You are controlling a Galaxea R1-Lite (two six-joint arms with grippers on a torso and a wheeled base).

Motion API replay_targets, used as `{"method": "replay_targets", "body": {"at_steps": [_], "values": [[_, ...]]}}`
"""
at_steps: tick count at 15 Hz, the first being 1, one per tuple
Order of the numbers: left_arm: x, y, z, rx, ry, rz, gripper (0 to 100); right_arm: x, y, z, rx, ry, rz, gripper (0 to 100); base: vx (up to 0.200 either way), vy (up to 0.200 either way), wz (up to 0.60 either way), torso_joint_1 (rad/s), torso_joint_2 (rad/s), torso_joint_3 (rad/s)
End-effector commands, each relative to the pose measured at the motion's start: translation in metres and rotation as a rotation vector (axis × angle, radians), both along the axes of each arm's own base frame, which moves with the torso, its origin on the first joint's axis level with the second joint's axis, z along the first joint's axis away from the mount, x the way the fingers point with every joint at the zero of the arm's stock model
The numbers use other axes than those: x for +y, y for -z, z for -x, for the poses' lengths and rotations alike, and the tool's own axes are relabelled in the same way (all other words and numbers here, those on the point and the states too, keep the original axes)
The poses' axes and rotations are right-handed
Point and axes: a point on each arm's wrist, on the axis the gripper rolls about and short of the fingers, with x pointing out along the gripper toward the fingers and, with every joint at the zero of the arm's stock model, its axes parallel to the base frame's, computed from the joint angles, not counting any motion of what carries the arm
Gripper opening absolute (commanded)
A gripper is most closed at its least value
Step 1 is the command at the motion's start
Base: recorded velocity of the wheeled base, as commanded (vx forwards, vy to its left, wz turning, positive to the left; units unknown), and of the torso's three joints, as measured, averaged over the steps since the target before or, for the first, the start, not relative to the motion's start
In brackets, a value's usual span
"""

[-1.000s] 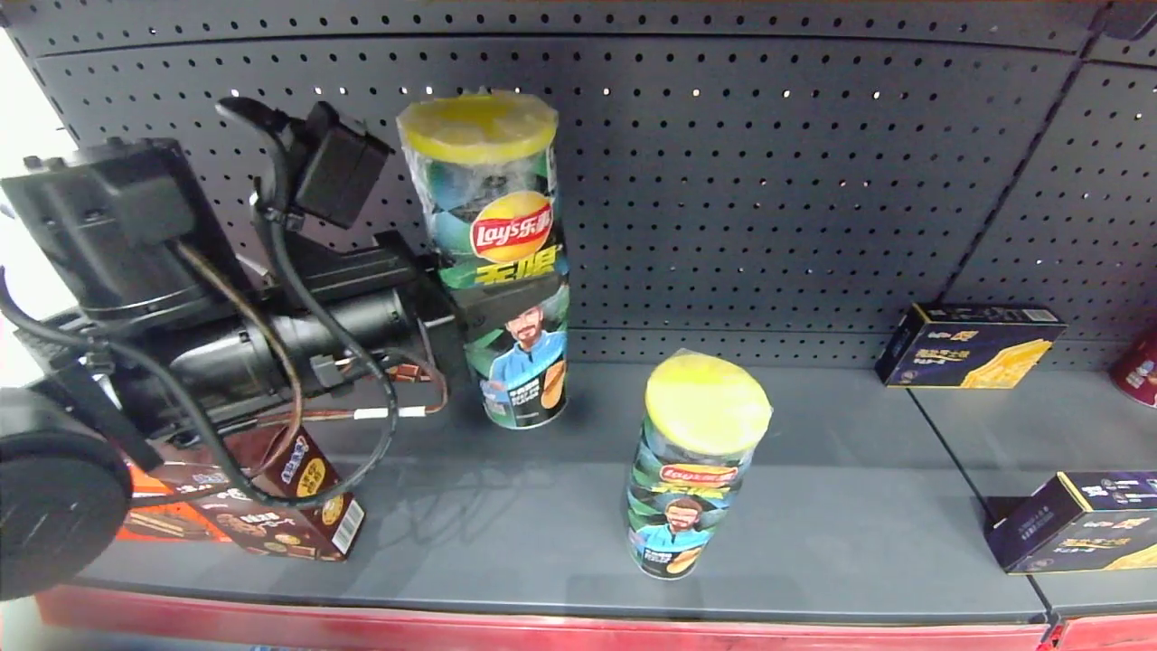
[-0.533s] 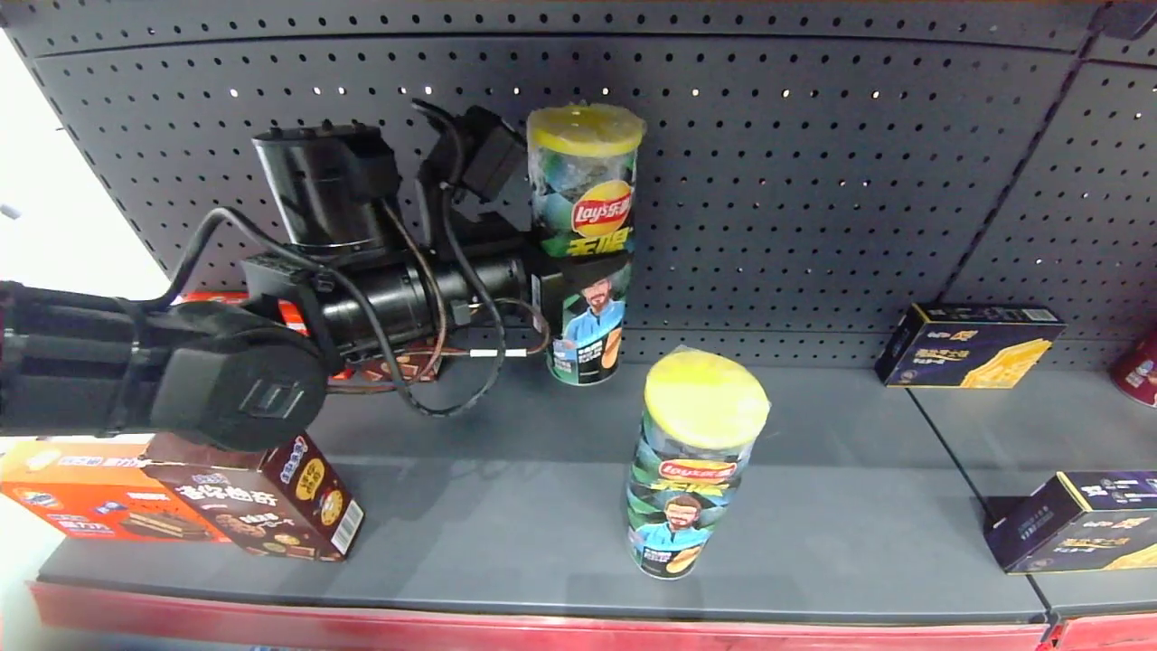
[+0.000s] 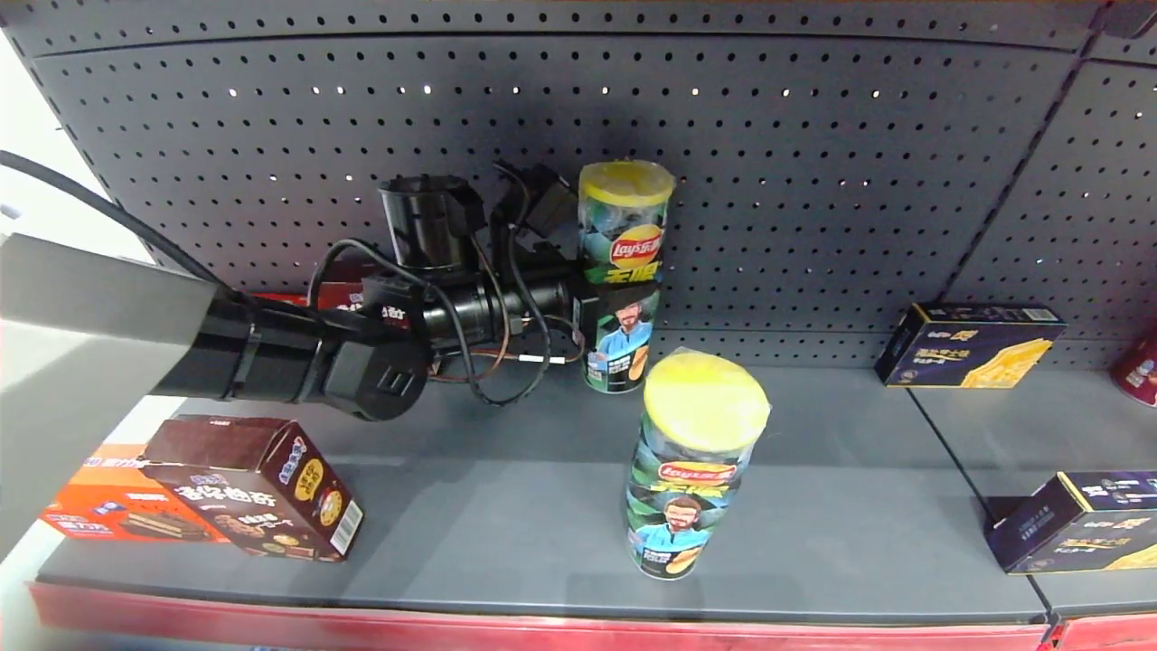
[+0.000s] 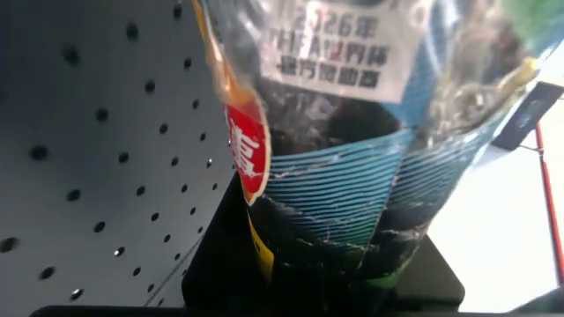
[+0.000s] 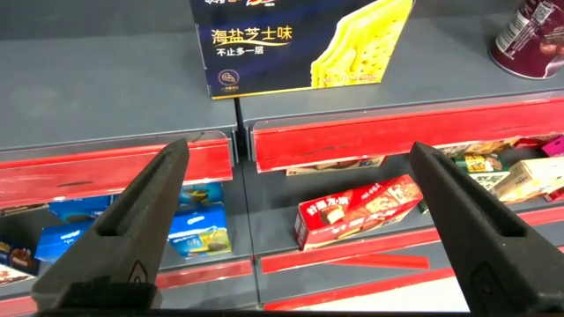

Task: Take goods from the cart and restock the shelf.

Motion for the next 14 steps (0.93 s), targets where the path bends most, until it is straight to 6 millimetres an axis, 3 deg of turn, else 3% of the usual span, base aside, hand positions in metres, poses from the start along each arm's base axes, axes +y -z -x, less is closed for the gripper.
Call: {"method": "replay_targets", "body": {"at_steps": [1,14], "values": [[-0.005,0.017,-0.013,0.021,-0.003,-0.011,0,0.000,0.000,0.000,0.004,0.000,0.000,100,0.000,0.000,0.00,0.000,0.00,0.000],[-0.021,0.051,-0.040,0.017,0.004,-0.010,0,0.000,0.000,0.000,0.003,0.000,0.000,100,0.000,0.000,0.00,0.000,0.00,0.000]]}}
